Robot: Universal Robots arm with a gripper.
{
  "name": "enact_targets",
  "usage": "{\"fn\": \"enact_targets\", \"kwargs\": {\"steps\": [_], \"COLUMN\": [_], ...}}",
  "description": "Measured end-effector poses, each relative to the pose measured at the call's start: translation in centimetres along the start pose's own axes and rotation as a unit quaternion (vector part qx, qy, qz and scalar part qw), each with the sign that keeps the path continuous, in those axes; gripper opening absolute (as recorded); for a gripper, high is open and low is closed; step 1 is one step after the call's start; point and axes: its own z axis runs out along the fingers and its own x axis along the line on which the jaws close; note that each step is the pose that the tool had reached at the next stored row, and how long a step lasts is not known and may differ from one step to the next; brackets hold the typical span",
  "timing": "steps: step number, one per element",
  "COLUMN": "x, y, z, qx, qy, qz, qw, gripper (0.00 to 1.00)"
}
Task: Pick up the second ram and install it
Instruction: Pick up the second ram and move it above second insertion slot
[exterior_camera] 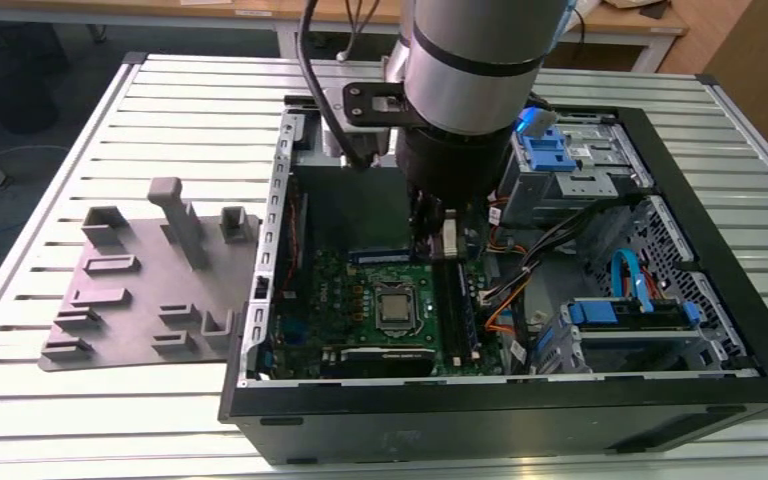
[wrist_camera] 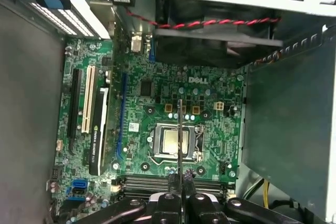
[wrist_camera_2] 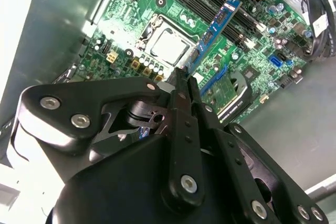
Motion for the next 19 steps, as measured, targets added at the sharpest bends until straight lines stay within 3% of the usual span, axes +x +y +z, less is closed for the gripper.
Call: {"fn": "enact_targets", "kwargs": {"steps": [12,19], "x": [0.17,0.23], "y": [-0.97,-1.06], "z": [2.10,3.02], "qx": [-0.0007,-0.0006], "qy": [0.0000,0.0000], "qz": [0.000,0.000], "qw": [1.0000,1.0000], "gripper": [0.11,0.11]}}
